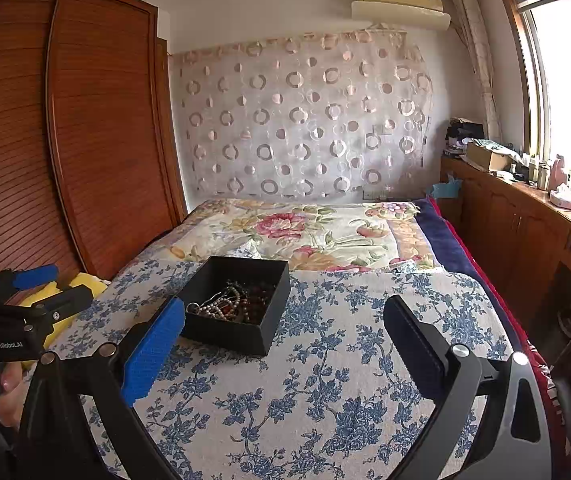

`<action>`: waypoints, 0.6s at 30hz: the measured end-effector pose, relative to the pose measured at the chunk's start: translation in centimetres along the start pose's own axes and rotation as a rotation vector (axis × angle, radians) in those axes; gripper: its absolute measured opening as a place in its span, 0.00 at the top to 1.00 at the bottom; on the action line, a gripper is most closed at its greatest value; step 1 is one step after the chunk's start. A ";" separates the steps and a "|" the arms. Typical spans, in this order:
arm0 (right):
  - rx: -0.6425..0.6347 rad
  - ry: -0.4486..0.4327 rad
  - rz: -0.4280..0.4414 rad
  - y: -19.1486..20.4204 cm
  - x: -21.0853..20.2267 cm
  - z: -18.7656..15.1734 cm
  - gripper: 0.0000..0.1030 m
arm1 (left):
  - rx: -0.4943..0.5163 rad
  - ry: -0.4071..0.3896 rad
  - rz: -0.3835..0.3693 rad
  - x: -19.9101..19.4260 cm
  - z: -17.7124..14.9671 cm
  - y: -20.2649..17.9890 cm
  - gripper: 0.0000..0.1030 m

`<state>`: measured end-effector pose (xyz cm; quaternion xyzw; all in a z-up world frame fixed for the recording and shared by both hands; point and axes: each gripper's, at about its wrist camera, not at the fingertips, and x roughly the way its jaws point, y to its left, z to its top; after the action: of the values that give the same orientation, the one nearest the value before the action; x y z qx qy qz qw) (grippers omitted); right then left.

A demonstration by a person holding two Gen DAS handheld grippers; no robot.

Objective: Organize jewelry

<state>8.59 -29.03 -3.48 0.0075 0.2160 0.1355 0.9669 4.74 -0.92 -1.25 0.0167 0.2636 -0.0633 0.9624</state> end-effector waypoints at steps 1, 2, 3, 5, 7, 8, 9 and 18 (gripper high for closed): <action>0.000 0.001 0.000 0.0 0.0 0.1 0.03 | 0.000 0.000 0.001 0.0 0.0 0.0 0.08; 0.000 0.000 0.000 0.0 0.0 0.1 0.03 | 0.001 -0.001 0.000 0.0 0.0 0.0 0.08; 0.000 -0.001 0.000 0.0 0.0 0.0 0.03 | 0.000 -0.001 0.000 -0.1 -0.1 -0.1 0.08; 0.001 0.000 0.000 0.0 0.0 0.0 0.03 | 0.000 -0.001 -0.001 -0.1 0.0 -0.1 0.08; 0.001 -0.001 -0.001 0.0 0.0 0.0 0.03 | 0.001 -0.002 0.001 0.0 0.0 0.0 0.08; 0.000 0.000 0.000 -0.1 0.0 0.0 0.03 | 0.001 -0.002 0.000 0.0 0.0 0.0 0.08; 0.000 0.000 0.000 0.0 0.0 0.0 0.03 | 0.001 -0.002 0.001 0.0 0.0 0.0 0.08; 0.001 -0.001 0.000 0.0 0.0 0.0 0.03 | 0.000 -0.003 0.000 -0.1 0.0 -0.1 0.08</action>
<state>8.58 -29.08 -3.48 0.0081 0.2158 0.1354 0.9670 4.68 -0.98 -1.19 0.0164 0.2623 -0.0634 0.9628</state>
